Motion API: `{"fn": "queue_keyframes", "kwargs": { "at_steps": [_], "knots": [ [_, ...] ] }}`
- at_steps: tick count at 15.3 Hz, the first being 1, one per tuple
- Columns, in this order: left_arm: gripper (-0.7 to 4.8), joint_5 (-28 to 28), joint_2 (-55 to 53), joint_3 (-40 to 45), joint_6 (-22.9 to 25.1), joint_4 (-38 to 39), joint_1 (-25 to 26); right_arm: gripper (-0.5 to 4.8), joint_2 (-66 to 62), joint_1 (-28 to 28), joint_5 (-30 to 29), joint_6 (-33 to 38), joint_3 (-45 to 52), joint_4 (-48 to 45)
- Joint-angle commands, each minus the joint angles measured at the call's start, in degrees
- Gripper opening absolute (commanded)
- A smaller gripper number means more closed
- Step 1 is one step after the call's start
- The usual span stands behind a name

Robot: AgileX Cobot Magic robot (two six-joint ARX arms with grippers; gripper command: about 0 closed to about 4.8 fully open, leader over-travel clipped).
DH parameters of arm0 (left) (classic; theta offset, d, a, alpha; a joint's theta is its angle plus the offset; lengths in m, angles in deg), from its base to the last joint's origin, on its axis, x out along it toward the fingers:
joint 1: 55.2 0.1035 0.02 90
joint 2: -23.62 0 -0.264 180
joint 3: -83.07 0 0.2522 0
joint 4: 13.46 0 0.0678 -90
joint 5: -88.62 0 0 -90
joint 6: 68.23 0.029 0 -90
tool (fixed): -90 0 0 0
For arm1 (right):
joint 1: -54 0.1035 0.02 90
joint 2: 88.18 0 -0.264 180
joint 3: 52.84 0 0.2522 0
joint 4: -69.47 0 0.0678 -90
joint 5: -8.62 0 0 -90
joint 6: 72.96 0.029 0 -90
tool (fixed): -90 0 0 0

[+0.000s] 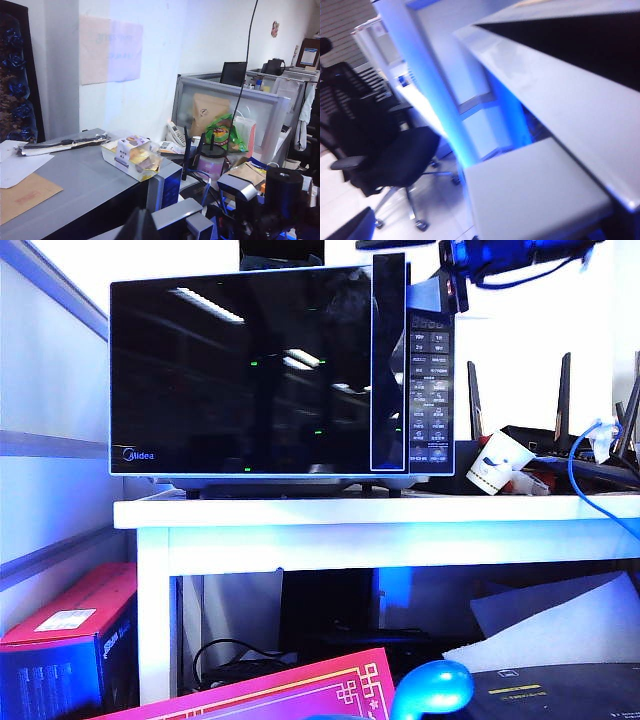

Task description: Open the microwave door, place the box of snacks from the top of the microwave inside, then close the microwave door.

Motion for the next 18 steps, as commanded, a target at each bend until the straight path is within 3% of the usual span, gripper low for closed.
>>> {"fn": "queue_keyframes", "kwargs": {
  "at_steps": [1,4,8,12,16,18],
  "knots": [
    [-0.05,0.3,0.2,-0.2,0.2,-0.7,0.0,4.79,3.5,-0.4,-2.7,-0.4,-0.7,0.2],
    [-0.05,0.3,0.2,-0.2,0.2,-0.7,0.0,4.58,5.4,-0.4,-11.1,-0.3,-0.7,5.6],
    [-0.05,0.3,0.2,-0.2,0.2,-0.7,0.0,4.58,6.3,-1.0,-14.0,0.3,-0.7,7.1],
    [-0.05,0.1,0.2,-0.2,0.2,-0.7,0.0,4.58,8.2,-1.2,-22.8,5.3,-0.7,7.0],
    [-0.05,0.2,0.2,-0.2,0.0,-0.7,0.0,4.58,9.4,-1.3,-24.6,5.8,-0.7,6.1],
    [-0.05,0.1,0.2,-0.2,0.0,-0.5,0.0,4.58,9.4,-2.2,-21.7,5.7,-0.7,2.4]
  ]
}}
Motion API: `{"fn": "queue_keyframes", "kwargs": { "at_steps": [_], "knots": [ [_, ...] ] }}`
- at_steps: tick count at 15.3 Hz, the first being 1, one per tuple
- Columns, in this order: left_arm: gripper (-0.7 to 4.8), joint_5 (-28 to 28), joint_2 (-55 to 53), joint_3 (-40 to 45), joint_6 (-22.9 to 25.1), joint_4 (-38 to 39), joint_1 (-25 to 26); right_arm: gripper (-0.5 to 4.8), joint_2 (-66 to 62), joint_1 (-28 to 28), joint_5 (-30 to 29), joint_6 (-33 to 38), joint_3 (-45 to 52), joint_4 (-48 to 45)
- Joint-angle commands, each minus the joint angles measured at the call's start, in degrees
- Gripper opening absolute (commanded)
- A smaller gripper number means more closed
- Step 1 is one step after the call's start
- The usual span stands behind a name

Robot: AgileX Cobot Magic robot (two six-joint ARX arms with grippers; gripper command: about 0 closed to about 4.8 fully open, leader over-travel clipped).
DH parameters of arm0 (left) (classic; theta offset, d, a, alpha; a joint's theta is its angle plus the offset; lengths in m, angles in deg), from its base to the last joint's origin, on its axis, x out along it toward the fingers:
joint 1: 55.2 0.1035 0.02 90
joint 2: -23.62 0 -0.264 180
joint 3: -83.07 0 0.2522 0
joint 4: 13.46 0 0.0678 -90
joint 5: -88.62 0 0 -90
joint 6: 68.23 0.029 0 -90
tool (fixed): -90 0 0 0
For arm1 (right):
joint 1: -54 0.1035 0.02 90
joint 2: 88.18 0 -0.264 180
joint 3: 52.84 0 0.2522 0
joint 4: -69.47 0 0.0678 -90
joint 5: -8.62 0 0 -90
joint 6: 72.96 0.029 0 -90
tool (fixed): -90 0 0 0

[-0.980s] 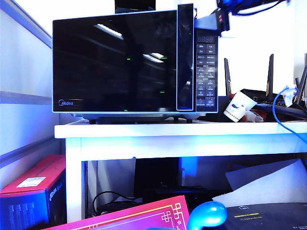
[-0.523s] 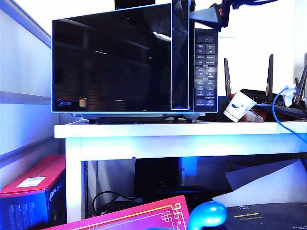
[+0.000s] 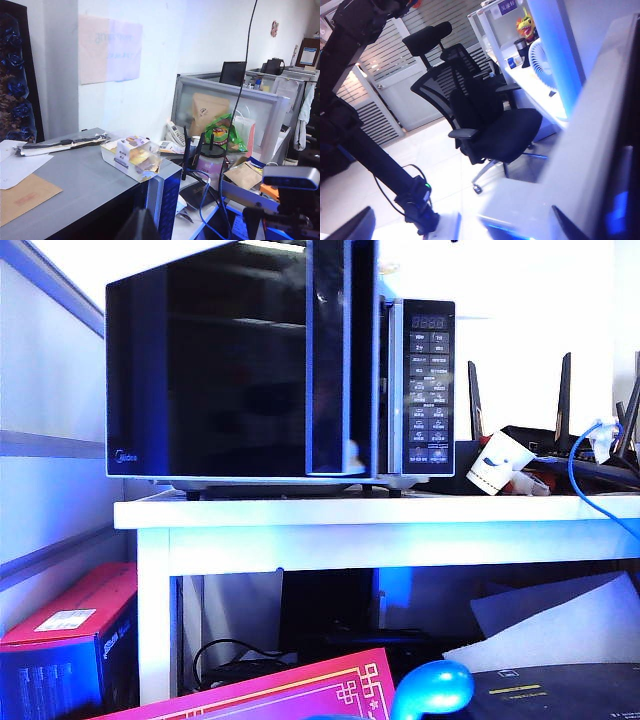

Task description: Open the microwave door, place the box of snacks from the top of the microwave inside, then close the microwave door.

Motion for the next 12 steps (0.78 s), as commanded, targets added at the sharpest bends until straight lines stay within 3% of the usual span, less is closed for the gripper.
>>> {"fn": "queue_keyframes", "kwargs": {
  "at_steps": [1,2,3,5,7,12],
  "knots": [
    [-0.05,0.1,0.2,-0.2,0.0,-0.3,0.0,4.58,0.7,-0.5,5.5,-0.5,-0.2,-5.5],
    [-0.05,0.2,0.2,-0.2,0.0,-0.3,0.0,4.58,0.6,-0.5,8.8,-1.5,-0.2,-6.2],
    [-0.05,0.2,0.2,-0.2,0.0,-0.3,0.0,4.58,0.6,-0.4,17.6,-4.4,-0.2,-6.0],
    [-0.05,0.1,0.2,-0.2,0.0,-0.3,0.0,4.58,0.4,0.7,29.5,-6.9,-0.2,-5.0],
    [-0.05,0.1,0.2,-0.2,0.0,-0.3,0.0,4.58,-0.2,2.1,34.4,-12.2,-0.2,-2.4],
    [-0.05,0.2,0.2,-0.2,0.0,-0.3,0.0,4.58,-1.9,4.0,35.8,-16.9,-0.2,6.1]
  ]
}}
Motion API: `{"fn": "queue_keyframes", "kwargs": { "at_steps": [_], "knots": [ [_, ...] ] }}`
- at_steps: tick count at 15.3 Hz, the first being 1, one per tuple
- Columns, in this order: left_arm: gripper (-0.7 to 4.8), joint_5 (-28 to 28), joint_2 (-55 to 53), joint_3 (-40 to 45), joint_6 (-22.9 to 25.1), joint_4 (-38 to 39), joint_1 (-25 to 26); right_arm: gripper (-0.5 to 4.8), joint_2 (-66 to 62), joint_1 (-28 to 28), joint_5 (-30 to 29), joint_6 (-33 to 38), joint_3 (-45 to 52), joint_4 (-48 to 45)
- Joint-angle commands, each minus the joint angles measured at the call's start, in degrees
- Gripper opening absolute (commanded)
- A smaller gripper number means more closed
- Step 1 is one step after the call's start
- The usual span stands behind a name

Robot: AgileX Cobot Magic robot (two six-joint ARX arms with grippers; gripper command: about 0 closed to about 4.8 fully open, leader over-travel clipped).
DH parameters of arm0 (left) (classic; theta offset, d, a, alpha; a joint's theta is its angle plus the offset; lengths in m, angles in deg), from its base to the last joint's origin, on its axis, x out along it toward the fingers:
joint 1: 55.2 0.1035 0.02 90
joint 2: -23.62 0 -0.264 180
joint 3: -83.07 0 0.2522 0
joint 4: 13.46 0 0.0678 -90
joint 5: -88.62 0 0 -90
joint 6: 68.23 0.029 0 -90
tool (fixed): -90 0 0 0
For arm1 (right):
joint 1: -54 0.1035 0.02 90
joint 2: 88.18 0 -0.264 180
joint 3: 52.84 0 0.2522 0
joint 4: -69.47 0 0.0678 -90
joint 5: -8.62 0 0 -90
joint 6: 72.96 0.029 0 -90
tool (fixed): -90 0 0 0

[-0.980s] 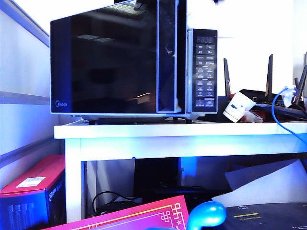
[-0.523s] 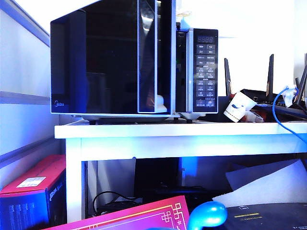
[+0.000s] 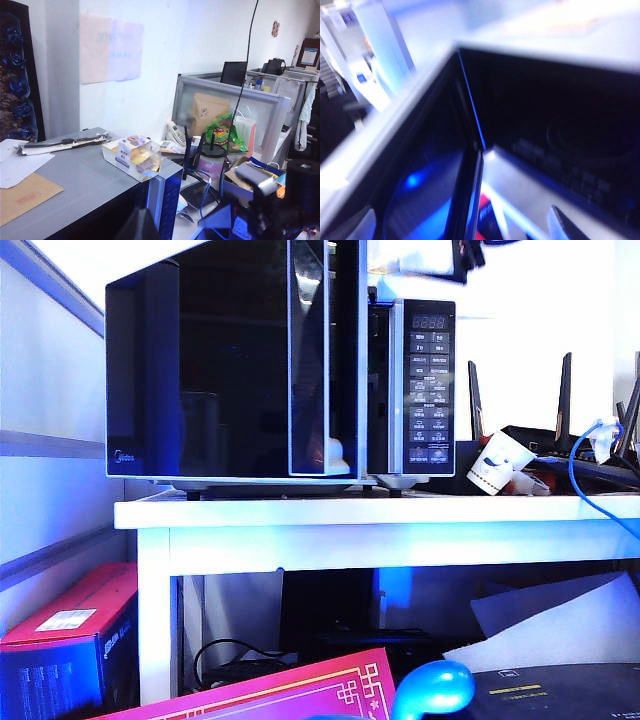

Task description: Open the microwave door, place the box of snacks from the top of the microwave inside, then close the microwave door.

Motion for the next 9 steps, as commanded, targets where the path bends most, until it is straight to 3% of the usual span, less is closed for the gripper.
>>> {"fn": "queue_keyframes", "kwargs": {
  "at_steps": [1,5,9],
  "knots": [
    [-0.05,0.2,0.2,-0.2,0.0,-0.5,0.0,4.58,0.3,0.6,-1.0,-2.6,-0.2,3.3],
    [-0.05,0.2,0.2,-0.2,0.0,-0.5,0.0,4.58,0.3,4.0,-9.1,-2.7,-0.2,5.2],
    [-0.05,0.4,0.3,-0.2,0.0,-0.4,0.0,4.58,0.6,5.6,-13.3,-0.7,-0.2,5.0]
  ]
}}
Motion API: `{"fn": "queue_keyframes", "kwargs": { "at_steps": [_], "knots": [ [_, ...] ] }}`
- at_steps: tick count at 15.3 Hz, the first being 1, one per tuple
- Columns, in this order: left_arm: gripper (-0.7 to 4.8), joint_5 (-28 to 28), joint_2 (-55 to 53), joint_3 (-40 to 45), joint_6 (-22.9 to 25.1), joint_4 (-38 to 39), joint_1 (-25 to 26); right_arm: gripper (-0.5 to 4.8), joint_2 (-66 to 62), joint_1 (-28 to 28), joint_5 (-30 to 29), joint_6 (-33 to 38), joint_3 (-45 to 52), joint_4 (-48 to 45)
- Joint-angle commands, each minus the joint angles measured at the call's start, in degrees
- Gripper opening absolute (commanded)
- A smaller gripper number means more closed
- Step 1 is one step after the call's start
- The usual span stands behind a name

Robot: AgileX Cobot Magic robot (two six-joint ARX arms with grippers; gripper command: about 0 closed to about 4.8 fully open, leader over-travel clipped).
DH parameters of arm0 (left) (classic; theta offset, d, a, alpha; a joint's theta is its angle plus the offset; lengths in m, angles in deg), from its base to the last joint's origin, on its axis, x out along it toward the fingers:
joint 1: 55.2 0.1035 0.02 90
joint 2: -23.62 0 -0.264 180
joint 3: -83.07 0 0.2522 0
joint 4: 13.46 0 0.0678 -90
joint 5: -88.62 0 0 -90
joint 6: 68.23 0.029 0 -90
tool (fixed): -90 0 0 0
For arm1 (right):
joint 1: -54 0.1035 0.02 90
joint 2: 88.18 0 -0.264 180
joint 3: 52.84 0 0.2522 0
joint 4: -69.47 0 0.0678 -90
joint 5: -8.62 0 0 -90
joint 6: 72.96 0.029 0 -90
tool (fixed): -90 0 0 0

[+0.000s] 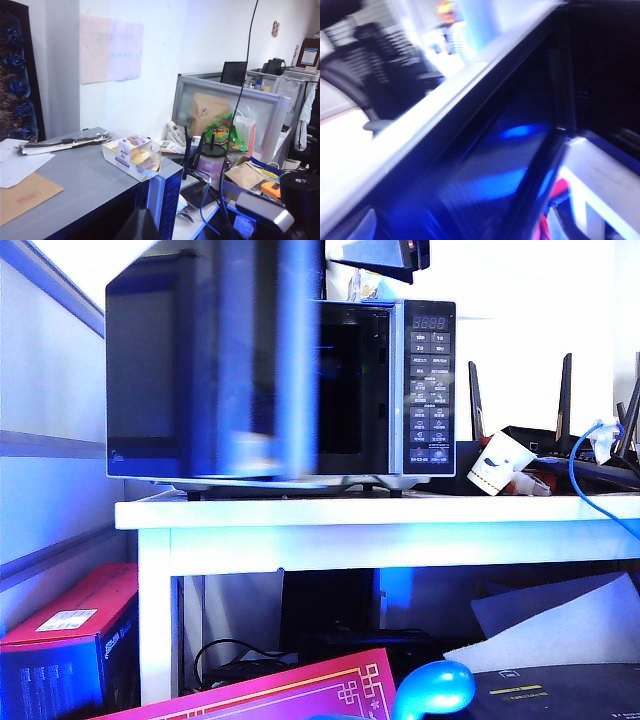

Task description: Open the microwave door, place the box of snacks from the top of the microwave inside, then close the microwave door.

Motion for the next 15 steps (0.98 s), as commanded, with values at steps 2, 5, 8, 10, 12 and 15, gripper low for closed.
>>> {"fn": "queue_keyframes", "kwargs": {
  "at_steps": [2,5,8,10,12,15],
  "knots": [
    [-0.05,0.4,0.3,-0.2,0.0,0.2,0.0,4.58,0.6,0.5,-6.1,3.0,-0.3,-0.6],
    [-0.05,0.3,0.3,-0.2,0.1,1.0,0.0,4.58,0.6,2.5,-6.2,2.8,-0.3,-1.6],
    [-0.05,0.4,0.2,-0.1,0.5,3.6,0.0,4.62,0.6,2.2,-5.7,6.7,-0.3,-2.8],
    [-0.05,0.4,-0.7,0.0,3.9,6.5,0.0,4.62,0.6,2.3,-5.0,10.5,-0.3,-6.4],
    [-0.05,0.4,-1.3,0.0,7.9,9.9,0.0,4.61,0.8,2.3,-0.7,12.4,-0.3,-11.2],
    [-0.05,0.4,-2.9,0.0,8.1,11.7,-0.7,4.57,1.2,2.3,7.7,14.9,-0.3,-19.8]
  ]
}}
